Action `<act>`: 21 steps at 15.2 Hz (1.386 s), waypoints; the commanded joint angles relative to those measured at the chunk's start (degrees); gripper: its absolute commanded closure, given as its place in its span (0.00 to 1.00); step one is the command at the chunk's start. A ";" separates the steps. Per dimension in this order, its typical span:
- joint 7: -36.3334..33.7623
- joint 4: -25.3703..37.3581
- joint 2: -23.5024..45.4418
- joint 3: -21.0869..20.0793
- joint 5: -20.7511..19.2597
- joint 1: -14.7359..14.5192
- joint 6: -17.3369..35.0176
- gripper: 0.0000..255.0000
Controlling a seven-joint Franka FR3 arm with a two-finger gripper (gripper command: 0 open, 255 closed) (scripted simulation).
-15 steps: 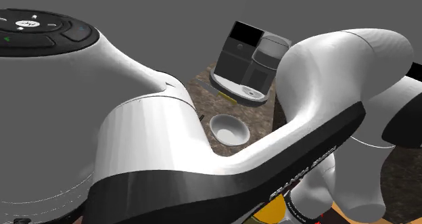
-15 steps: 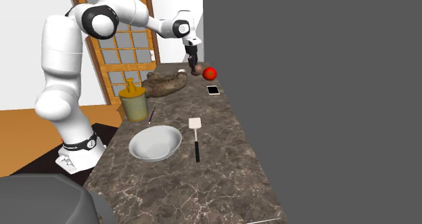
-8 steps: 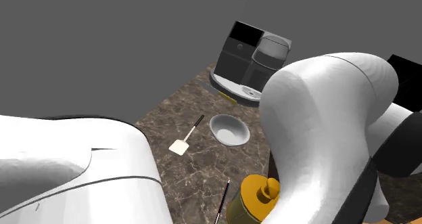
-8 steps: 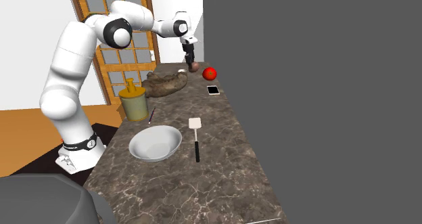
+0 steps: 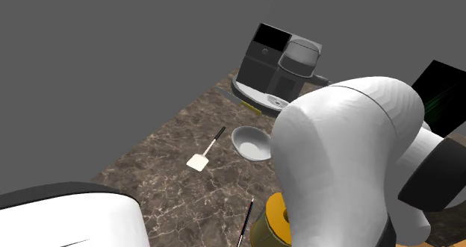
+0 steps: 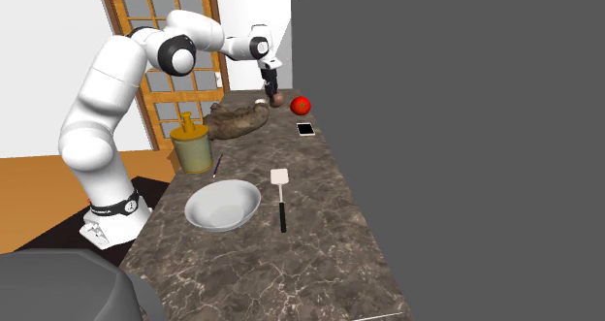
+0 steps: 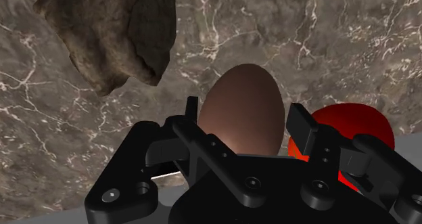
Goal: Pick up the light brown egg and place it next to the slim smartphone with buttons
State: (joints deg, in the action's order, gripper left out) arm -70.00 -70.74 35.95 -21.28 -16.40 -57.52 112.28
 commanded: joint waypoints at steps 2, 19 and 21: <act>-0.35 -1.93 0.32 0.14 -0.25 0.17 2.24 1.00; -1.94 -8.29 3.73 1.48 -1.85 0.13 11.84 1.00; -1.94 -8.29 3.73 1.48 -1.85 0.13 11.84 1.00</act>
State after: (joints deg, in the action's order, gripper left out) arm -71.92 -79.00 39.62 -19.79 -18.27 -57.35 124.26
